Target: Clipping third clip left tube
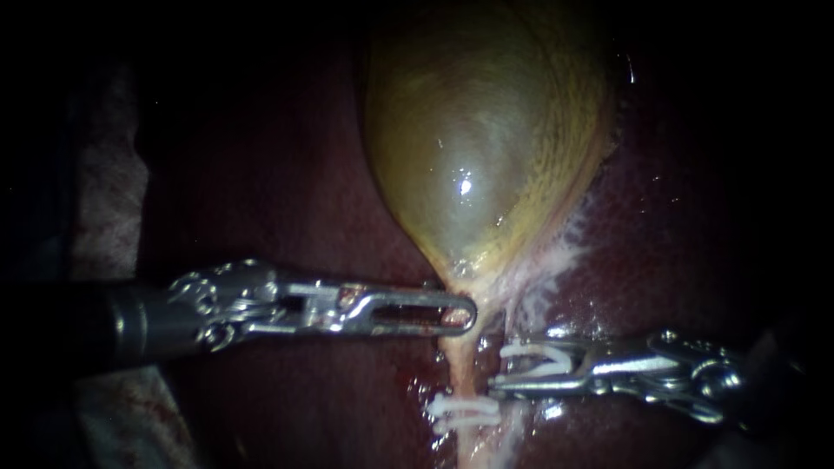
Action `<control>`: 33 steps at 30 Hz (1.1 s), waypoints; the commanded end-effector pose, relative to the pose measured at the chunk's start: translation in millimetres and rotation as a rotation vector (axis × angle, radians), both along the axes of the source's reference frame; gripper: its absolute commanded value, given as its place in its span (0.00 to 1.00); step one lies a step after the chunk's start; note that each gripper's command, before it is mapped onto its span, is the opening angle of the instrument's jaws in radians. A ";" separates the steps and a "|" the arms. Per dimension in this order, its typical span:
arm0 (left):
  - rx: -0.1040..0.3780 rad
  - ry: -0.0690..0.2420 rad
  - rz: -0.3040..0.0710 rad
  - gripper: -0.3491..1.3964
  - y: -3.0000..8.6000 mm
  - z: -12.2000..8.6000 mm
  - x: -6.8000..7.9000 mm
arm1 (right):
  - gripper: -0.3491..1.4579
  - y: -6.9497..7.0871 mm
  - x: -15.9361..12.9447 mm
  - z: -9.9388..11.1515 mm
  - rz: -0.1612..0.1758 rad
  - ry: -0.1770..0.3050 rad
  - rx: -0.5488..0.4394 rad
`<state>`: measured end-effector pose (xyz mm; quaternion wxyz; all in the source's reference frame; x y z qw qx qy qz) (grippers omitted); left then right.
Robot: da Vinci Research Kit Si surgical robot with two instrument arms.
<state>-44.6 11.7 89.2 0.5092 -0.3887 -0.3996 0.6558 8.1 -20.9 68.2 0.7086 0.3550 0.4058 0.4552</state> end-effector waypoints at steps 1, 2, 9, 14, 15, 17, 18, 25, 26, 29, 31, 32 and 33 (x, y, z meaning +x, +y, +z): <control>-0.001 0.001 -0.002 0.00 0.0 -0.1 0.0 | 0.50 0.0 0.2 0.2 -0.004 -0.004 0.000; -0.001 0.002 -0.002 0.00 0.0 -0.1 0.1 | 0.50 0.0 0.3 0.5 -0.007 -0.008 0.001; -0.005 -0.002 -0.002 0.00 0.0 -0.4 0.1 | 0.50 -0.1 1.3 2.1 -0.023 -0.043 0.011; -0.004 -0.002 -0.002 0.00 -0.1 -0.5 0.2 | 0.50 -0.1 1.9 2.6 -0.019 -0.048 0.016; -0.004 -0.002 -0.002 0.00 -0.1 -0.5 0.2 | 0.50 -0.1 2.0 2.7 -0.018 -0.048 0.016; -0.004 -0.002 -0.002 0.00 -0.1 -0.5 0.2 | 0.50 -0.1 2.3 2.7 -0.019 -0.051 0.017; -0.004 -0.002 -0.002 0.00 -0.1 -0.5 0.2 | 0.50 -0.1 2.4 2.7 -0.019 -0.051 0.017; -0.004 -0.001 -0.002 0.00 -0.1 -0.6 0.2 | 0.50 0.0 3.1 2.9 -0.023 -0.061 0.020; -0.004 -0.001 -0.002 0.00 -0.1 -0.6 0.2 | 0.50 0.0 3.2 2.9 -0.025 -0.064 0.020; -0.004 -0.001 -0.002 0.00 -0.1 -0.6 0.2 | 0.49 -0.1 3.5 2.9 -0.025 -0.067 0.021; -0.004 -0.001 -0.002 0.00 -0.1 -0.6 0.2 | 0.49 -0.1 3.8 3.0 -0.028 -0.072 0.023; -0.004 -0.001 -0.002 0.00 -0.1 -0.6 0.2 | 0.49 -0.1 4.0 3.0 -0.031 -0.077 0.024; -0.004 -0.001 -0.002 0.00 -0.1 -0.6 0.2 | 0.49 -0.1 4.1 3.1 -0.032 -0.079 0.025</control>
